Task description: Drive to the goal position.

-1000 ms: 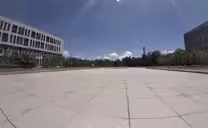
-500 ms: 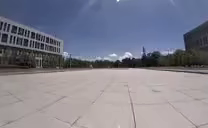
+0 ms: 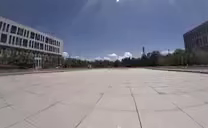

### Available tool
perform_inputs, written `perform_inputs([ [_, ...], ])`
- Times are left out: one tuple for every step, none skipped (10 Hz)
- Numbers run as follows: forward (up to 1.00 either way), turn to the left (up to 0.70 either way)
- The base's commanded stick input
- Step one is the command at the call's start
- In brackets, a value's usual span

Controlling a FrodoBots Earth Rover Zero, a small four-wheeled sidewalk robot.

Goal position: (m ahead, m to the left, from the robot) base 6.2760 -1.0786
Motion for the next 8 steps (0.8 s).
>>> perform_inputs([
  [0.60, 0.00],
  [0.60, 0.00],
  [0.60, 0.00],
  [0.60, 0.00],
  [0.60, 0.00],
  [0.60, 0.00],
  [0.60, 0.00],
  [0.60, 0.00],
])
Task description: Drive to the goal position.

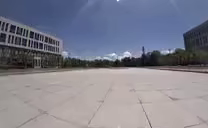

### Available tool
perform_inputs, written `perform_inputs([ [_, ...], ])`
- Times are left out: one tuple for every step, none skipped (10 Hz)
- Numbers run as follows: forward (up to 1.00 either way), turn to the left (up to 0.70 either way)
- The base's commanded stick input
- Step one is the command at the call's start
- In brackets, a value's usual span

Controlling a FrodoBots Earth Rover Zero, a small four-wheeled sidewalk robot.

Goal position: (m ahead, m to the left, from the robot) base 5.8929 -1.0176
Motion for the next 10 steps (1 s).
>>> perform_inputs([
  [0.60, 0.00],
  [0.60, 0.00],
  [0.60, 0.00],
  [0.60, 0.00],
  [0.60, 0.00],
  [0.60, 0.00],
  [0.60, 0.00],
  [0.60, 0.00],
  [0.60, 0.00],
  [0.60, 0.00],
])
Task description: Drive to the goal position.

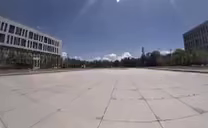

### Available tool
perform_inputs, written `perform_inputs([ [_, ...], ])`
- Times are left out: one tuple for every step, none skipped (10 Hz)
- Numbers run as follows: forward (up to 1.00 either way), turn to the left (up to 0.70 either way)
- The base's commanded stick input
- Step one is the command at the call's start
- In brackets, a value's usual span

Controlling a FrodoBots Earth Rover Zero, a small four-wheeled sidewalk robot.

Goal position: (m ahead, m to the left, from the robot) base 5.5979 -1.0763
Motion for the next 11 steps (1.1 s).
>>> perform_inputs([
  [0.60, 0.00],
  [0.60, 0.00],
  [0.60, 0.00],
  [0.60, 0.00],
  [0.60, 0.00],
  [0.60, 0.00],
  [0.60, 0.00],
  [0.60, 0.00],
  [0.60, 0.00],
  [0.60, 0.00],
  [0.60, 0.00],
])
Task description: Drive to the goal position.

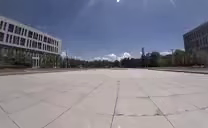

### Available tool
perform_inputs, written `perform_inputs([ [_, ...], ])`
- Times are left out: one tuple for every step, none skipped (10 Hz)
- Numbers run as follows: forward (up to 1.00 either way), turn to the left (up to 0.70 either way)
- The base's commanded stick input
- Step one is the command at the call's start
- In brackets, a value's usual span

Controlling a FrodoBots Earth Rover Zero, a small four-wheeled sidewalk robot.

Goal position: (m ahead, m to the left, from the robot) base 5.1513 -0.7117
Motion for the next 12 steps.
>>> perform_inputs([
  [0.60, 0.00],
  [0.60, 0.00],
  [0.60, 0.00],
  [0.60, 0.00],
  [0.54, 0.00],
  [0.53, 0.00],
  [0.65, 0.00],
  [0.70, 0.00],
  [0.70, 0.00],
  [0.70, 0.00],
  [0.70, 0.00],
  [0.70, 0.00],
])
